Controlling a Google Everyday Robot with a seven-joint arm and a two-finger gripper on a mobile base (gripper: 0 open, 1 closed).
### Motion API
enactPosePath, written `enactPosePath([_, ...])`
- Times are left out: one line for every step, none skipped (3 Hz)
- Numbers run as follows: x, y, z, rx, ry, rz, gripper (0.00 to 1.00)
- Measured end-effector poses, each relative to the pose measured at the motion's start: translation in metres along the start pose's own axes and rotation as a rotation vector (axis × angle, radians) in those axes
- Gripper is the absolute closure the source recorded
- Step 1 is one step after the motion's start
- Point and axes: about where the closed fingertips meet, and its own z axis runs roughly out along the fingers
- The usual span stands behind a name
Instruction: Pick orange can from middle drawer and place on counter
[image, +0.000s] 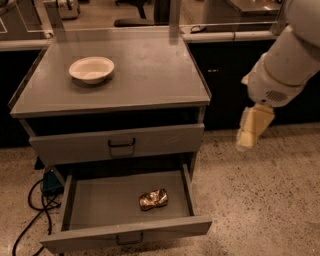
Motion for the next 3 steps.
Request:
enactPosePath([-0.02,0.03,0.045,-0.033,-0.065,-0.044,0.0])
enactPosePath([-0.038,0.097,0.114,-0.133,-0.217,-0.065,0.0])
enactPosePath([-0.055,0.172,0.213,-0.274,-0.342,-0.079,0.0])
